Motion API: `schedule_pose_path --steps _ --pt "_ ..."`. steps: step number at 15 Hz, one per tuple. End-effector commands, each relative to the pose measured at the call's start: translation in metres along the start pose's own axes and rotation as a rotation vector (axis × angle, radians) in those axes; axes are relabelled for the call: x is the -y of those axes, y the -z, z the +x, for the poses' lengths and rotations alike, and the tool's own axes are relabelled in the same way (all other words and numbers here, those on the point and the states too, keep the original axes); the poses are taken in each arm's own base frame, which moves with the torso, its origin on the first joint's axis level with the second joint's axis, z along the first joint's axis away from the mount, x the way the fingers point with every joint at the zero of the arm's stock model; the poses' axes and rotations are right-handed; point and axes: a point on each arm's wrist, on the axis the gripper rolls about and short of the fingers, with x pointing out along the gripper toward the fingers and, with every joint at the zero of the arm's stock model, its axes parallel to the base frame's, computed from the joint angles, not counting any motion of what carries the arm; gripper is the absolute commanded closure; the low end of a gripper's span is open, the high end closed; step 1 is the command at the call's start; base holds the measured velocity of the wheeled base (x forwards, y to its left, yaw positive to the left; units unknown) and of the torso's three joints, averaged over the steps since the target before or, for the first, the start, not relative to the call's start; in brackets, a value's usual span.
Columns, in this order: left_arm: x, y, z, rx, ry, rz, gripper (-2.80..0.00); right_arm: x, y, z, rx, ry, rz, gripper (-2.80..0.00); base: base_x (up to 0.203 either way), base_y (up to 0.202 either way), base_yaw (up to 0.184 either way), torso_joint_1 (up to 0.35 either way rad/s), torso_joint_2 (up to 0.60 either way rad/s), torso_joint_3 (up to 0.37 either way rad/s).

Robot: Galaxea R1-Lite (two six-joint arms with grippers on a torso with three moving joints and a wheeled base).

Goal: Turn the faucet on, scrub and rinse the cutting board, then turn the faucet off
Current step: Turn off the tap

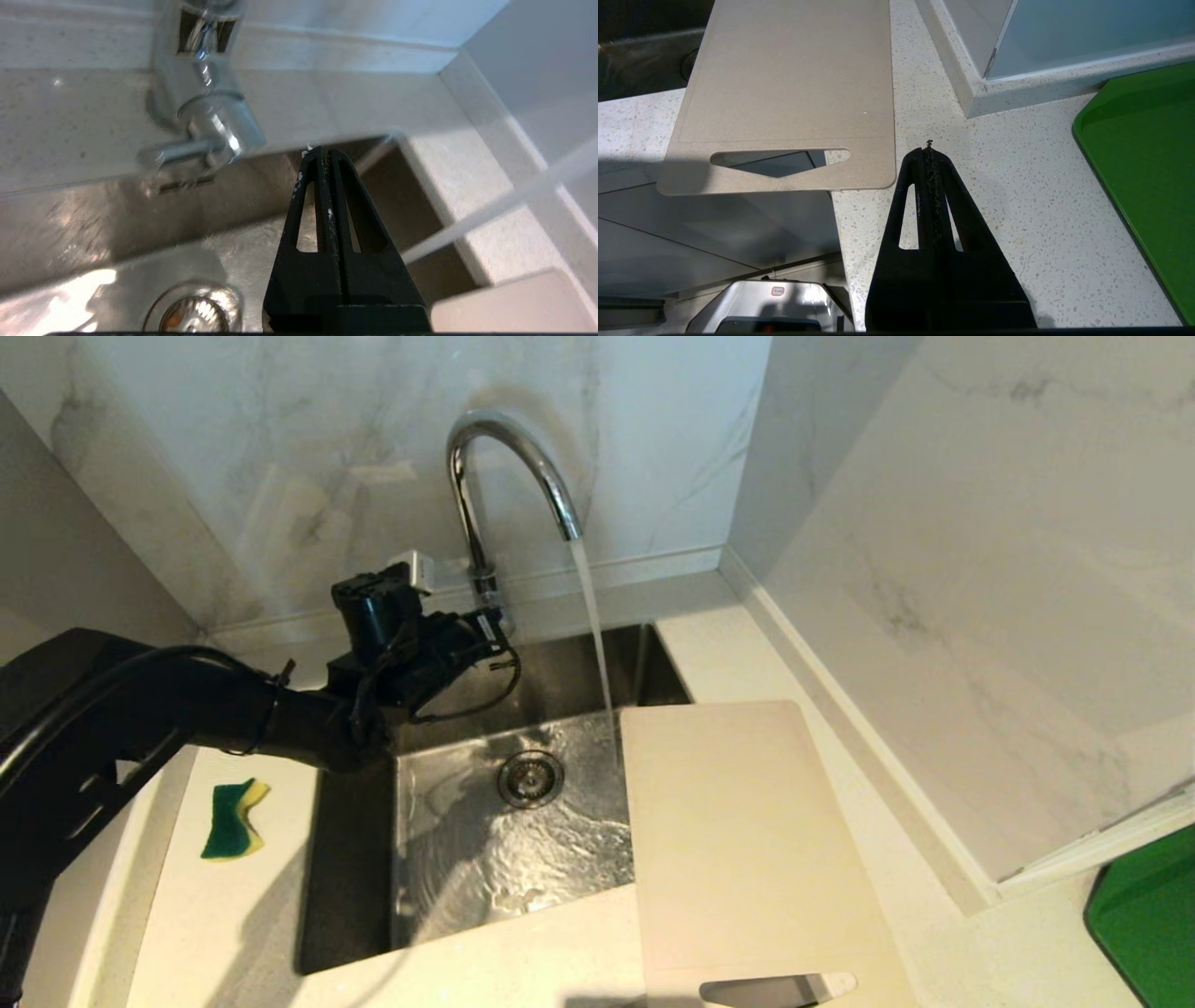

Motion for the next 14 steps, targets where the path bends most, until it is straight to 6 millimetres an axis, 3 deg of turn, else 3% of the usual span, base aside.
schedule_pose_path --steps 1,5,14 --pt "-0.003 0.008 0.01 0.014 0.001 -0.024 0.0 0.0 0.0 0.0 0.001 -0.001 -0.001 0.0 0.0 0.0 0.0 0.0 0.0 0.0" --pt "-0.015 0.014 0.015 0.02 -0.018 -0.044 0.0 0.0 0.0 0.0 0.001 -0.001 -0.001 0.0 0.0 0.0 0.0 0.0 0.0 0.0" --pt "-0.028 0.003 0.024 0.097 -0.021 -0.06 0.0 0.0 0.0 0.0 0.0 -0.001 -0.001 0.0 0.0 0.0 0.0 0.0 0.0 0.0"
